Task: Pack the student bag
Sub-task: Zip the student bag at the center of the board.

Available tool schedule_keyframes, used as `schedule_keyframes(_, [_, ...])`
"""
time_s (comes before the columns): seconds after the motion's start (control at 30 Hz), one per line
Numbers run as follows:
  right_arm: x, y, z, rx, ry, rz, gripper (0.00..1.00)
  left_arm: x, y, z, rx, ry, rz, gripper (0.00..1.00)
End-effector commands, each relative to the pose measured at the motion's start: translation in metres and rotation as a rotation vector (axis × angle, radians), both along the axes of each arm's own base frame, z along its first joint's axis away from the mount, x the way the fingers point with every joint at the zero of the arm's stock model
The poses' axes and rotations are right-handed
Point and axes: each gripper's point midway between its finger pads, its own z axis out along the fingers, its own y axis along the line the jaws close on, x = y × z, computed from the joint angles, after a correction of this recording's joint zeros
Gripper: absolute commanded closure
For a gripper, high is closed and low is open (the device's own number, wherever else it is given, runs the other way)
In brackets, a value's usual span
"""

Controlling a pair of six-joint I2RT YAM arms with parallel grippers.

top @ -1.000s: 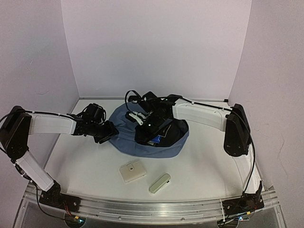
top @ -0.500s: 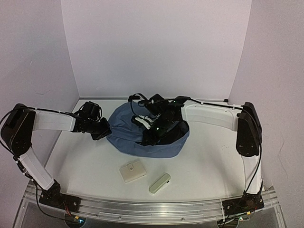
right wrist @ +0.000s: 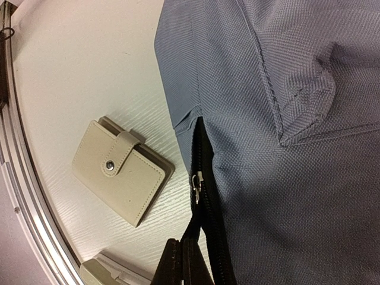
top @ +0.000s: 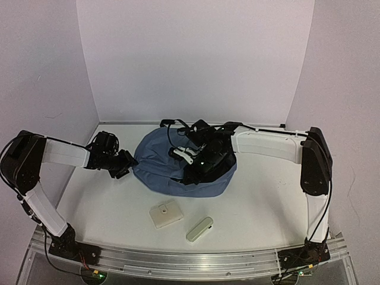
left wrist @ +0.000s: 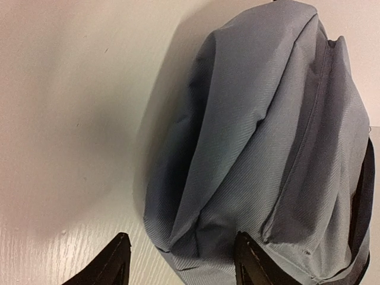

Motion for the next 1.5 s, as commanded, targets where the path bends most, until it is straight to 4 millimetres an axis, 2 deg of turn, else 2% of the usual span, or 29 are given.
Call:
schedule_keyframes(0.0, [0.003, 0.005, 0.022, 0.038, -0.012, 0.004, 1.00, -0.009, -0.007, 0.011, -0.073, -0.048, -0.026, 0.39])
schedule_keyframes(0.17, [0.005, 0.012, 0.021, 0.052, 0.005, 0.001, 1.00, -0.020, -0.022, 0.005, -0.186, -0.070, -0.062, 0.41])
schedule_keyframes(0.4, [0.008, 0.017, 0.020, 0.055, 0.010, -0.004, 1.00, -0.022, -0.056, 0.023, -0.240, -0.160, -0.158, 0.42])
schedule_keyframes(0.53, [0.009, 0.020, 0.021, 0.063, 0.017, -0.009, 1.00, -0.021, -0.059, 0.020, -0.263, -0.156, -0.146, 0.47])
schedule_keyframes(0.63, [0.008, 0.020, 0.020, 0.063, 0.022, -0.010, 1.00, -0.022, -0.058, 0.018, -0.265, -0.154, -0.137, 0.56])
schedule_keyframes(0.8, [0.005, 0.010, 0.017, 0.032, 0.009, -0.001, 1.00, -0.019, -0.037, 0.011, -0.199, -0.131, -0.062, 0.91])
schedule_keyframes(0.87, [0.004, 0.001, 0.015, 0.008, -0.004, 0.003, 1.00, -0.014, -0.026, 0.008, -0.155, -0.109, -0.038, 0.99])
schedule_keyframes(1.0, [0.004, -0.023, 0.005, -0.031, 0.007, -0.019, 1.00, 0.001, -0.010, 0.007, -0.084, -0.084, -0.008, 1.00])
schedule_keyframes(1.13, [0.006, -0.049, 0.000, -0.059, 0.020, -0.055, 1.00, 0.020, 0.009, 0.004, -0.092, -0.051, 0.034, 1.00])
schedule_keyframes(1.33, [0.005, -0.077, 0.010, -0.064, 0.016, -0.096, 1.00, 0.045, 0.025, -0.005, -0.083, -0.022, 0.048, 1.00])
schedule_keyframes(1.47, [-0.004, -0.090, 0.014, -0.074, 0.015, -0.099, 1.00, 0.061, 0.042, -0.013, -0.100, 0.000, 0.072, 1.00])
